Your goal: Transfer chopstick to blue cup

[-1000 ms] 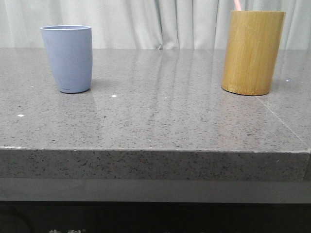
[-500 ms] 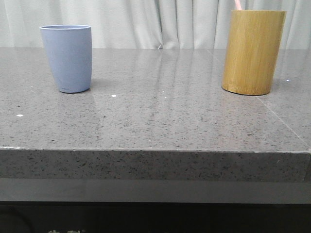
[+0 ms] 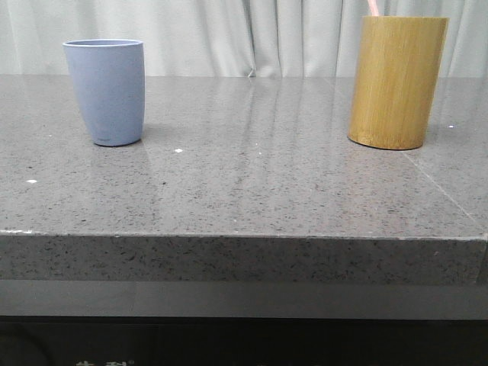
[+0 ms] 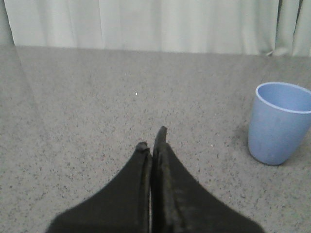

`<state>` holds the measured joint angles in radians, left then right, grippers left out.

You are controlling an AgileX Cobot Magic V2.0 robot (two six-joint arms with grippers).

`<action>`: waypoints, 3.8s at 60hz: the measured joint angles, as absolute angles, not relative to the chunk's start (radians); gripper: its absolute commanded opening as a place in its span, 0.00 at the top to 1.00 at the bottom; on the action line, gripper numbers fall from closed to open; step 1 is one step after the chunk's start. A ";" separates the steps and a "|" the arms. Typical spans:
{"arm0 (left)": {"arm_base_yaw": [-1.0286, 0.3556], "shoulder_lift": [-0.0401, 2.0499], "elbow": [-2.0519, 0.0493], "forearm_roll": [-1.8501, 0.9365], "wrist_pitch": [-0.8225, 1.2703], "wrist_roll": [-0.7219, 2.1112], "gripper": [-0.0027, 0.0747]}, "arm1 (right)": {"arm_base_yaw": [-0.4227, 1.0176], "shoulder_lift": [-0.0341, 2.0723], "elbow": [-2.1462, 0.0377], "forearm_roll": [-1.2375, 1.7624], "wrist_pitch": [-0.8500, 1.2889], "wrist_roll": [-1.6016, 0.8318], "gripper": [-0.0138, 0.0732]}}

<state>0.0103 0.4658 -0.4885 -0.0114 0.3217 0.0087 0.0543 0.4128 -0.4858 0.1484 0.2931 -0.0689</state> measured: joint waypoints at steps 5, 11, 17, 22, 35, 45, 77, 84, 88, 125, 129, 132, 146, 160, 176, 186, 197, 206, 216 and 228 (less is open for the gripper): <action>0.010 0.514 -0.490 -0.010 0.317 0.009 0.97 | 0.054 0.451 -0.486 0.148 0.293 -0.069 0.89; 0.010 0.535 -0.490 -0.010 0.294 0.009 0.78 | 0.054 0.460 -0.486 0.148 0.293 -0.069 0.78; 0.010 0.534 -0.492 -0.007 0.264 0.009 0.45 | 0.054 0.460 -0.486 0.150 0.293 -0.069 0.54; 0.010 0.534 -0.494 -0.008 0.262 0.009 0.17 | 0.054 0.460 -0.486 0.150 0.293 -0.069 0.31; 0.010 0.534 -0.494 -0.008 0.288 0.009 0.07 | 0.054 0.460 -0.486 0.150 0.293 -0.069 0.10; 0.010 0.551 -0.513 -0.069 0.300 0.009 0.07 | 0.054 0.460 -0.486 0.150 0.293 -0.069 0.10; -0.163 1.267 -1.286 -0.124 0.871 0.011 0.07 | 0.054 0.460 -0.486 0.150 0.293 -0.069 0.10; -0.219 1.393 -1.427 -0.124 0.955 0.026 0.07 | 0.054 0.460 -0.486 0.150 0.293 -0.069 0.10; -0.241 1.459 -1.505 -0.124 0.999 0.030 0.07 | 0.054 0.460 -0.486 0.150 0.293 -0.069 0.10; -0.263 1.830 -1.767 -0.096 1.171 0.034 0.18 | 0.054 0.460 -0.486 0.150 0.293 -0.069 0.10; -0.263 1.841 -1.767 -0.096 1.171 0.034 0.31 | 0.054 0.460 -0.486 0.150 0.293 -0.069 0.10; -0.263 1.845 -1.767 -0.101 1.168 0.034 0.45 | 0.054 0.460 -0.486 0.150 0.293 -0.069 0.10; -0.263 1.845 -1.773 -0.110 1.158 0.047 0.99 | 0.054 0.460 -0.486 0.150 0.293 -0.069 0.10; -0.280 1.847 -1.799 -0.244 1.164 0.150 0.99 | 0.054 0.460 -0.488 0.150 0.293 -0.069 0.10; -0.453 1.935 -1.998 -0.259 1.204 0.165 0.99 | 0.054 0.460 -0.488 0.150 0.293 -0.069 0.10; -0.554 2.062 -2.165 -0.240 1.238 0.150 0.99 | 0.054 0.460 -0.488 0.150 0.295 -0.069 0.10; -0.612 2.173 -2.313 -0.175 1.253 0.112 0.99 | 0.054 0.460 -0.488 0.150 0.295 -0.069 0.10; -0.620 2.198 -2.343 -0.153 1.257 0.094 0.99 | 0.054 0.460 -0.488 0.150 0.295 -0.069 0.10; -0.622 2.198 -2.347 -0.153 1.259 0.089 0.94 | 0.054 0.460 -0.488 0.150 0.295 -0.069 0.10; -0.622 2.198 -2.347 -0.151 1.259 0.088 0.58 | 0.054 0.460 -0.488 0.150 0.295 -0.069 0.10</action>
<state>-0.6225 2.1978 -2.3468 -0.1512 1.2593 0.0880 0.0543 0.4601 -0.4880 0.1500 0.2946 -0.0689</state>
